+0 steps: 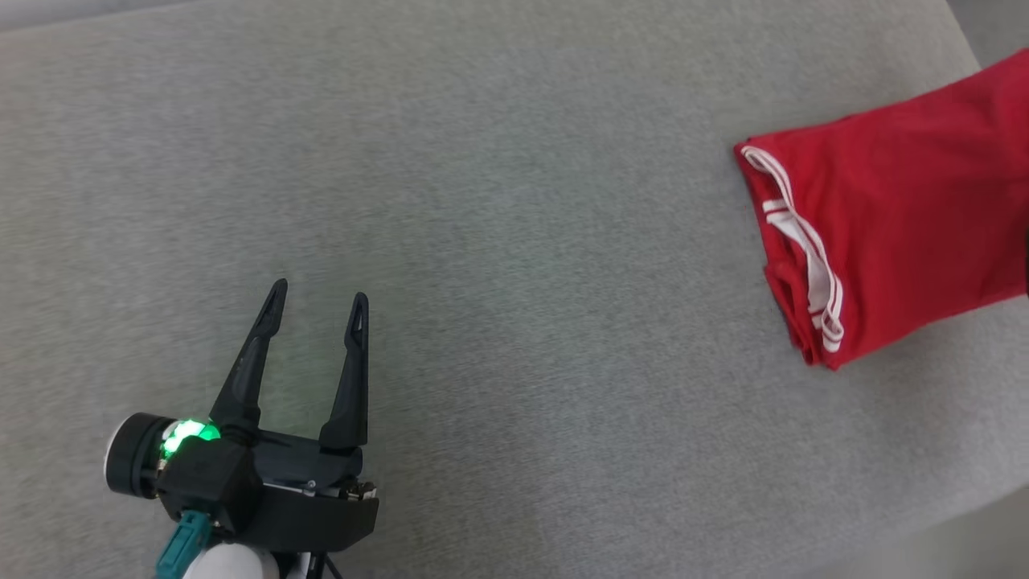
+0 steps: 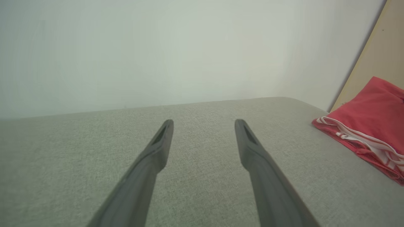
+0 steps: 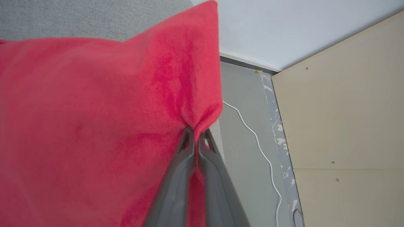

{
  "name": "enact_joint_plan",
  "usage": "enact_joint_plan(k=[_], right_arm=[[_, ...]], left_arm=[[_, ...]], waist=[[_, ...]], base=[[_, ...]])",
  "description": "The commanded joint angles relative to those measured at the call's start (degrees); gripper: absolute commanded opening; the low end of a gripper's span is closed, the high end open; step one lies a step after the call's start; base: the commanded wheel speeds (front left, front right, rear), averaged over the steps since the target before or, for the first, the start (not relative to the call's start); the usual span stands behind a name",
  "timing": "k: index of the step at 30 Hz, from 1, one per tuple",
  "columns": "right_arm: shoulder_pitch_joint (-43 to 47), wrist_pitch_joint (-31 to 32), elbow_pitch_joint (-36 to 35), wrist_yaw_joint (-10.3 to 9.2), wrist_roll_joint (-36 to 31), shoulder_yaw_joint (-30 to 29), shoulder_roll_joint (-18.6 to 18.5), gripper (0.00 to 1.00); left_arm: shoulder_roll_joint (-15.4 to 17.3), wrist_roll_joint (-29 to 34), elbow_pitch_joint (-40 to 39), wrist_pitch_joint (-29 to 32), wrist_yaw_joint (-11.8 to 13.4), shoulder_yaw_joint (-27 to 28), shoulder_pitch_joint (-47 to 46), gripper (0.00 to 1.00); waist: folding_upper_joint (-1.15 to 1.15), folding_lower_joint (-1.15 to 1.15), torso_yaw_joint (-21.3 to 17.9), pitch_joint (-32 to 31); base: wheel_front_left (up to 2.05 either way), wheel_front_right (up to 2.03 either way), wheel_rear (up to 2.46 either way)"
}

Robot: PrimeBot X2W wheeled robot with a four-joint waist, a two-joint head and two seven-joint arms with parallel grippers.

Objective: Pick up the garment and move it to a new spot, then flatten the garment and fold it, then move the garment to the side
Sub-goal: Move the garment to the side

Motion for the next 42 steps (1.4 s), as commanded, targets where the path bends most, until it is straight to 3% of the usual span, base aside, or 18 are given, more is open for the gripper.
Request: enact_joint_plan(k=[1, 13, 14, 15, 16, 17, 30, 37, 42], right_arm=[[-0.8, -0.7, 0.4, -0.16, -0.4, -0.2, 0.0, 0.0], [-4.4, -13.4, 4.6, -0.16, -3.8, 1.8, 1.3, 0.0], [-4.4, -14.1, 5.3, -0.16, -4.0, 2.1, 1.1, 0.6], [-4.5, -15.0, 5.9, -0.16, -3.9, 2.2, 1.2, 0.63], [-4.8, -15.8, 6.3, -0.16, -3.9, 2.3, 1.3, 0.93], [-5.1, -16.4, 6.6, -0.16, -4.5, 2.4, 1.3, 1.0], [-1.9, -21.7, 9.6, -0.16, -4.0, 3.9, 3.1, 1.0], [5.7, -24.3, 6.4, -0.16, 3.7, 5.5, 4.8, 1.0], [14.8, -29.9, 1.4, -0.16, 8.2, 3.4, 5.8, 1.0]], left_arm=[[0.5, 0.4, -0.1, -0.2, -0.3, -0.2, -0.8, 1.0], [2.6, 0.3, -0.5, -0.2, -0.3, -1.4, -2.3, 1.0], [2.6, 0.2, -0.4, -0.2, -0.3, -1.5, -2.4, 1.0], [2.6, 0.1, -0.4, -0.2, -0.3, -1.6, -2.5, 1.0], [2.6, 0.1, -0.3, -0.2, -0.3, -1.6, -2.6, 1.0], [2.7, 0.0, -0.2, -0.2, -0.3, -1.6, -2.4, 1.0], [0.3, -1.4, 2.8, -0.2, -0.1, 0.5, 2.6, 1.0], [-1.0, -2.7, 5.5, -0.2, 0.0, 2.5, 7.7, 1.0], [-1.5, -3.3, 8.5, -0.2, 0.4, 4.0, 11.9, 1.0]], waist=[[-0.01, -0.01, -3.9, 3.5], [-0.01, -0.01, -6.2, 4.5], [-0.01, -0.01, -6.1, 4.4], [-0.01, -0.01, -5.9, 4.3], [-0.01, -0.01, -5.7, 4.0], [-0.01, -0.01, -5.6, 3.8], [-0.01, -0.01, 0.5, -6.5], [-0.01, -0.01, 6.0, -14.6], [-0.01, -0.01, 10.5, -20.4]], base=[[0.0, 0.0, 0.0], [0.0, 0.0, 0.0], [0.0, 0.0, 0.0], [0.0, 0.0, 0.0], [0.0, 0.0, 0.0], [0.0, 0.0, 0.0], [0.0, 0.0, 0.0], [0.0, 0.0, 0.0], [0.0, 0.0, 0.0]])
